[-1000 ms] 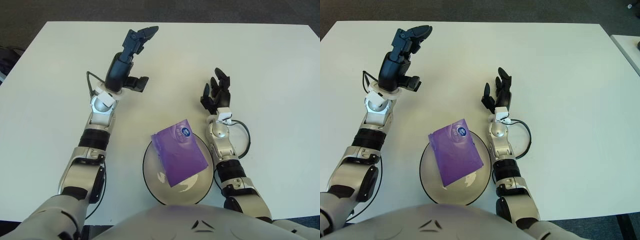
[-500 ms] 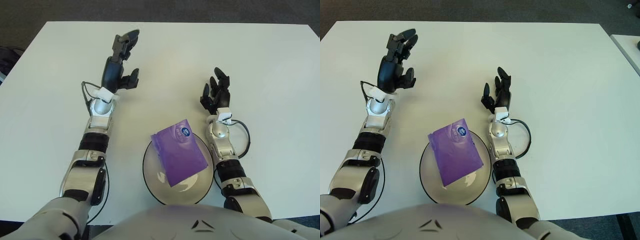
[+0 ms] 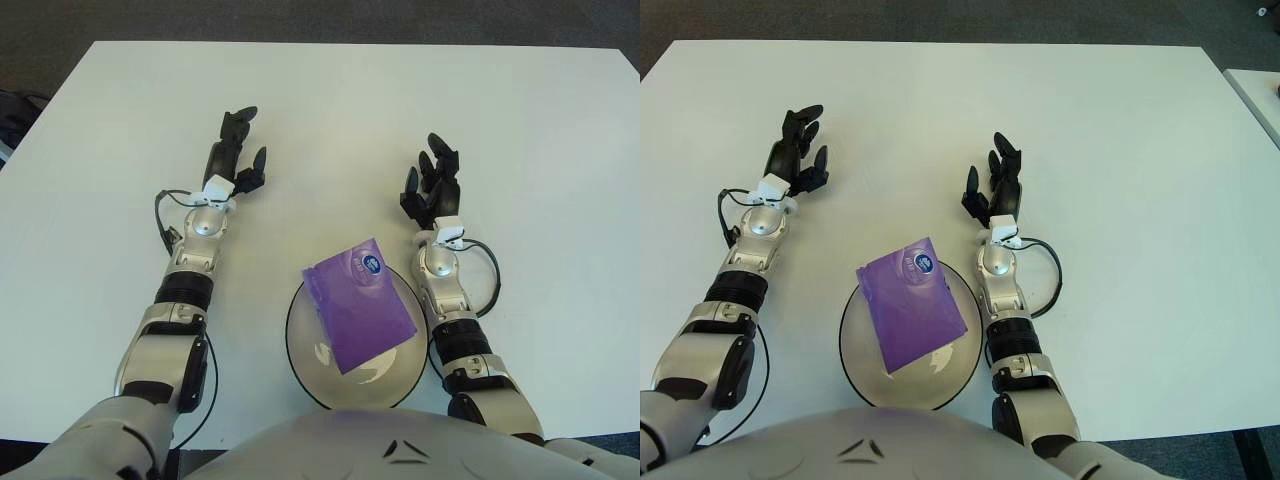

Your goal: Put the tissue paper into the plate.

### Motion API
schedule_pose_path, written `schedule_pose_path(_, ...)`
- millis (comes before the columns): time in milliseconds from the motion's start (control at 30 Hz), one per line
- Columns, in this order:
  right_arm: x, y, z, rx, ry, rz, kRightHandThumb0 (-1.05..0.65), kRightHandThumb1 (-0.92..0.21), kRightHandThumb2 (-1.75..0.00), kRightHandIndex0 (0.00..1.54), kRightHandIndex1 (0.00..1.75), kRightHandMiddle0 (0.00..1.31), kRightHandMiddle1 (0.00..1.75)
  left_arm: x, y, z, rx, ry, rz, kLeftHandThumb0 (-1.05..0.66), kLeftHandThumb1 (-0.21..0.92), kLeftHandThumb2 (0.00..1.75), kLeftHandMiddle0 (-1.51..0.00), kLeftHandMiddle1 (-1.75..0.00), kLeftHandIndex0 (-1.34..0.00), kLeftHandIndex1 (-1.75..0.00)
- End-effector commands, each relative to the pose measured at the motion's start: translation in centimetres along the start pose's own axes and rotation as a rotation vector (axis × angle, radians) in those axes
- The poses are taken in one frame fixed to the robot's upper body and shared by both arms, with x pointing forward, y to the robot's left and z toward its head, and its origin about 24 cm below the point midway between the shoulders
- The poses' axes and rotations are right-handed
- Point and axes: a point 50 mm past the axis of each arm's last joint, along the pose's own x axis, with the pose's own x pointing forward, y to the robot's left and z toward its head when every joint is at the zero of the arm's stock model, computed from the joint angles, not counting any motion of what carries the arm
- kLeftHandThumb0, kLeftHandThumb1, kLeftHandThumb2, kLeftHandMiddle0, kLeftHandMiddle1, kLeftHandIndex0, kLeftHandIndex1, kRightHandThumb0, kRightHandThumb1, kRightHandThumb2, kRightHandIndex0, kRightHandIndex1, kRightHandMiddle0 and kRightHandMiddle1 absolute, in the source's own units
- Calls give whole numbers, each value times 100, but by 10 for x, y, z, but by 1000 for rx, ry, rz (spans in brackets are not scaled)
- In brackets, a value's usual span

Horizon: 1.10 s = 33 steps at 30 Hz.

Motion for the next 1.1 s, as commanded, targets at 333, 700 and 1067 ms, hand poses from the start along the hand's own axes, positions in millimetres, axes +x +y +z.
schedule_pose_path(333,-57,-17,-69,-71,375,-35,-70,-92,-72,29,0,0,57,-22,1,-43,-6,219,59,-73,92,86,-29,-12,0,-67)
schedule_pose_path(700,-57,-18,-68,-74,374,-36,-70,-92,-73,29,0,0,57,-30,-6,-50,-91,217,87,-71,92,84,-35,-16,0,-69)
schedule_pose_path(1067,-57,-18,-68,-79,371,-40,-70,-92,-74,30,0,0,58,-35,-10,-50,-115,206,86,-74,92,84,-36,-18,0,-67)
